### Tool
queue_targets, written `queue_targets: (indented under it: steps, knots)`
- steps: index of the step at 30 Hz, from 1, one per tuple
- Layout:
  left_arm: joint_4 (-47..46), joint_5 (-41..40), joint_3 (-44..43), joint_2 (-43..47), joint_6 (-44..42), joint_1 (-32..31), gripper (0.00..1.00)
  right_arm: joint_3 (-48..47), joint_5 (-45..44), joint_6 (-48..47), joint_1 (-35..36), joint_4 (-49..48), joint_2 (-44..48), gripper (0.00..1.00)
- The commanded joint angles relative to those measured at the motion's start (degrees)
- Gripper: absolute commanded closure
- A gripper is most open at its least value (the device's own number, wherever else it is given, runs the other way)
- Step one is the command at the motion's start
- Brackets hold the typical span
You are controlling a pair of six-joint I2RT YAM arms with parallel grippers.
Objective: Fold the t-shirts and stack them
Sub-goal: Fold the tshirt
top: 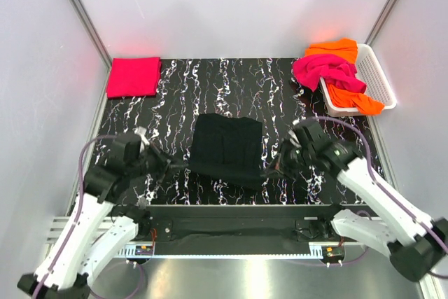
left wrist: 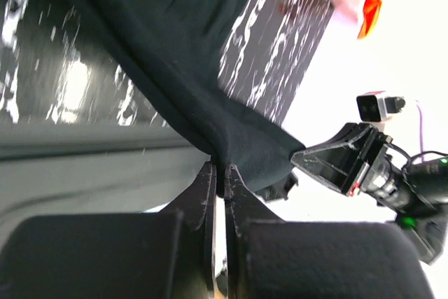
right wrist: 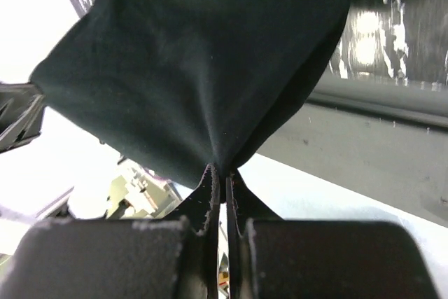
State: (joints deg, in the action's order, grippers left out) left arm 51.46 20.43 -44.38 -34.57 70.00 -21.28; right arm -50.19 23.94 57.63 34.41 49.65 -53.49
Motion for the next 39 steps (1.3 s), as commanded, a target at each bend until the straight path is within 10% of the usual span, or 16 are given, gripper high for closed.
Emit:
queue_targets:
  steps: [1,39]
  knots:
    - [-8.38,-5.31,-5.53,-9.25,-3.73,0.27,1.0,-6.4,-0.57,-7.43,-4.24,2.38,-7.31,1.0]
    - [-18.42,9.71,-60.64,-87.04,-20.51,12.84,0.99,-49.02,17.1,-21.94,-26.67,1.68,-68.49,1.0]
